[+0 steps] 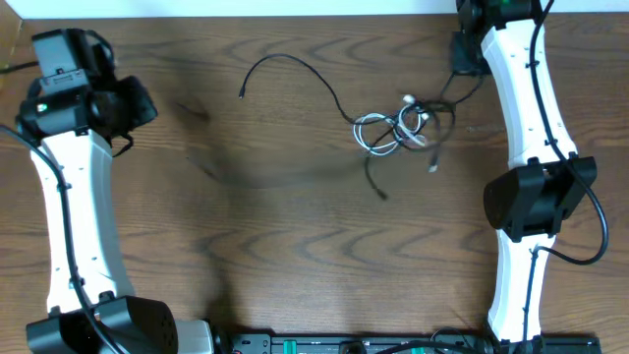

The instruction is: Untangle cables

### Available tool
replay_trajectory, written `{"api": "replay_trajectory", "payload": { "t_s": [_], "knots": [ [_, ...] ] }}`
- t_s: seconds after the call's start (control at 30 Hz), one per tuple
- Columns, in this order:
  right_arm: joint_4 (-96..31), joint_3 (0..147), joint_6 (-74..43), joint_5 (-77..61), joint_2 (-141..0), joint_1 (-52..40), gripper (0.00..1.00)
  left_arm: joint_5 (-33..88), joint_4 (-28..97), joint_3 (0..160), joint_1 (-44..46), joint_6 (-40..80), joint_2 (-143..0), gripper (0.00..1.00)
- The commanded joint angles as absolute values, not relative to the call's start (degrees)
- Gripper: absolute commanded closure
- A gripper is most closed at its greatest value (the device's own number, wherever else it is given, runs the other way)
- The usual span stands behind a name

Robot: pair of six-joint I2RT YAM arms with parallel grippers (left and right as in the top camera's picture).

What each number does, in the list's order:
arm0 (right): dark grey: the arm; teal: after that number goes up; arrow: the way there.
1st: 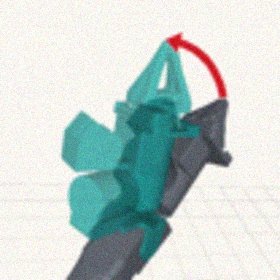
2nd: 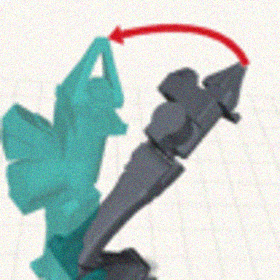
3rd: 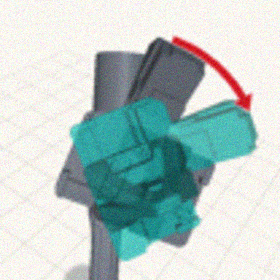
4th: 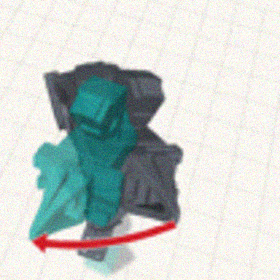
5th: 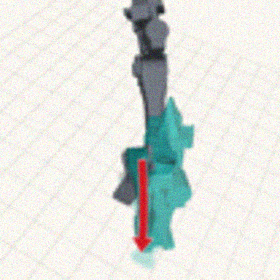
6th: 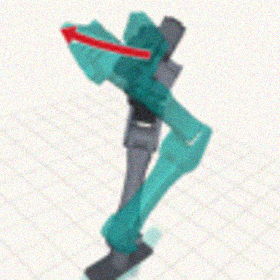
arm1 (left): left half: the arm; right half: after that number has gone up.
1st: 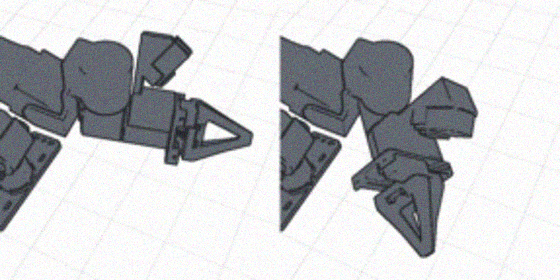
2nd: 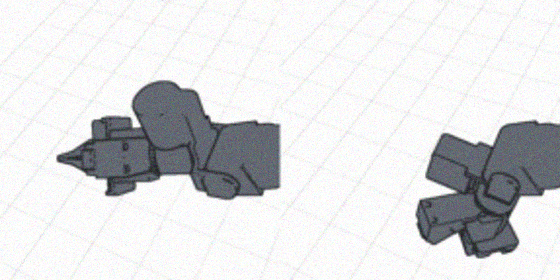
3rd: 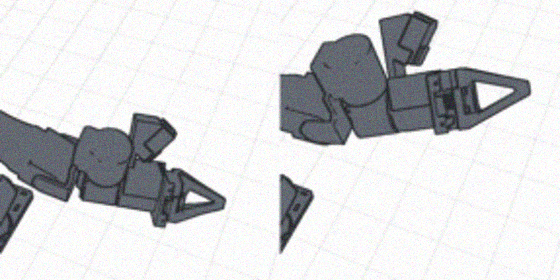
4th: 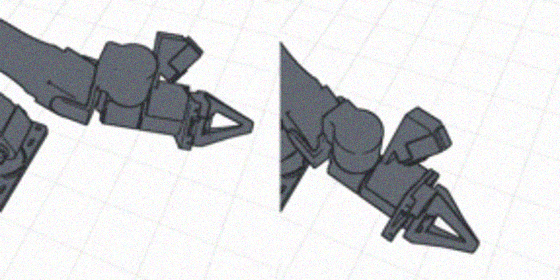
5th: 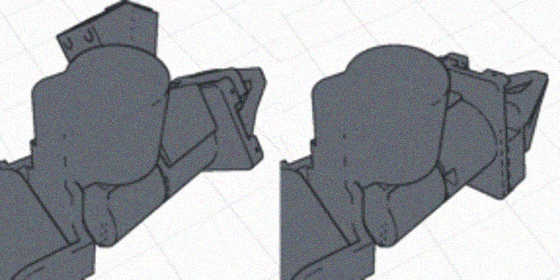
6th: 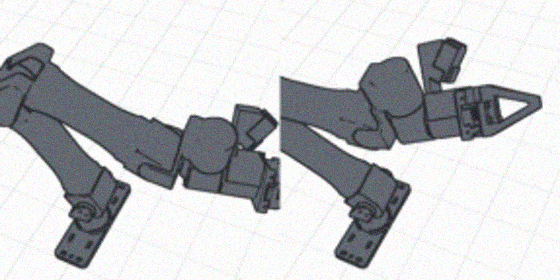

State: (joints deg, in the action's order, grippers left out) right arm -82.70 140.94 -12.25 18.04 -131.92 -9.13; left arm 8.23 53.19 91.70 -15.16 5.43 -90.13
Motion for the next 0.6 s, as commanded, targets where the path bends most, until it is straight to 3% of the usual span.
{"api": "replay_trajectory", "payload": {
  "t_s": [0.0,0.23,0.57],
  "knots": [
    [-82.5,142.5,-5.1,-2.8,-130.0,-10.3,0.99,20.5,54.7,93.0,-11.9,-4.2,-89.9,0.46],
    [-84.4,142.4,-5.7,-6.0,-130.0,-9.9,0.99,30.9,52.7,91.4,-2.9,-6.9,-90.2,0.39],
    [-85.8,139.5,-6.3,-8.7,-130.0,-7.4,0.99,31.1,40.1,90.7,13.2,-3.7,-98.9,0.39]
  ]
}}
